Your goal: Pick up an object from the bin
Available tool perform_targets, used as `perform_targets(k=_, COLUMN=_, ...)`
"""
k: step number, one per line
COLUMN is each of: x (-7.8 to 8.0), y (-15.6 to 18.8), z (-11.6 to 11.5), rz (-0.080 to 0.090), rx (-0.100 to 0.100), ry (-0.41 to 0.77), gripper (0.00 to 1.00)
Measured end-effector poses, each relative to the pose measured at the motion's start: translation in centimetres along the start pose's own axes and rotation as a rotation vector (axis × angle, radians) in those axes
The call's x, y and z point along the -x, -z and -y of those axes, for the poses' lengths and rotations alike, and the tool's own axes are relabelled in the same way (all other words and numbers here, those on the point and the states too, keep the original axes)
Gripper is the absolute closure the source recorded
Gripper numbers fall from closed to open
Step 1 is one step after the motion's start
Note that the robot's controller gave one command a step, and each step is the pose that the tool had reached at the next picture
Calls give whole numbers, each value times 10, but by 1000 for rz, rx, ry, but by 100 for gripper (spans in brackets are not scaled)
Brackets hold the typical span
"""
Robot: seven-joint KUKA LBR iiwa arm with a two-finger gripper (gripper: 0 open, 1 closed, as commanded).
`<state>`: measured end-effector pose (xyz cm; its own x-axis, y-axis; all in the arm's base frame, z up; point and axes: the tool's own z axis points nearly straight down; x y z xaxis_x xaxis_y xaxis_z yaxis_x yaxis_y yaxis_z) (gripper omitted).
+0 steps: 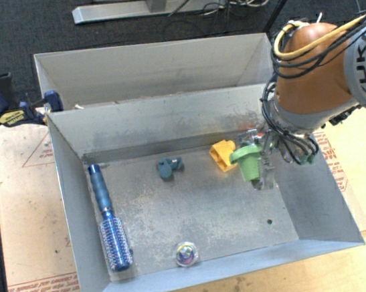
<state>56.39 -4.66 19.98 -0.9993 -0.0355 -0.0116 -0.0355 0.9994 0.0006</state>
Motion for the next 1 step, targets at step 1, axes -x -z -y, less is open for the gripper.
perform_targets(k=1, x=32, y=226, z=-3, rz=2, rx=-2, ry=225, gripper=100)
